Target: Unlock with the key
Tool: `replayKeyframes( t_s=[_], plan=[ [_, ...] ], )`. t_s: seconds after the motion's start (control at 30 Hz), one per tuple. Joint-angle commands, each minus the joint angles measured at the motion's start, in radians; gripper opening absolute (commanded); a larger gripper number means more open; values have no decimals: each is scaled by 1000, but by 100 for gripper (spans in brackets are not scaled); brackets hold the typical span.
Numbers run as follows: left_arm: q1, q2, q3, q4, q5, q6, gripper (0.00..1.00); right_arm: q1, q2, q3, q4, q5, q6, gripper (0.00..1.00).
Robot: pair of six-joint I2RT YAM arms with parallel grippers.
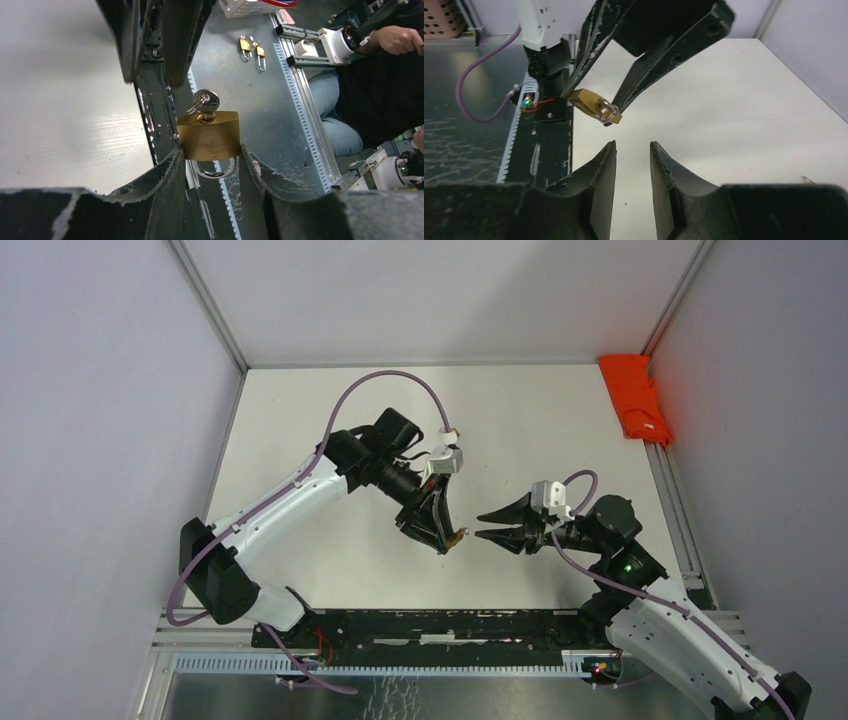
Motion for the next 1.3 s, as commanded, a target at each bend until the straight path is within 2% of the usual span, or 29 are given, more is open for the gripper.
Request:
replayKeyframes(
  t_s=[0.0,0.13,0.5,1.27],
  plan=[
    [2,-10,50,-34,112,62,12,37,10,76,-5,-72,-43,38],
    [2,2,41,-34,140,71,12,76,36,128,-49,-56,-74,40],
    [2,-5,43,-58,153,98,12,150,85,167,-65,-30,-99,40],
    [2,5,42,-59,157,103,12,169,115,208,-82,13,-122,33]
  ],
)
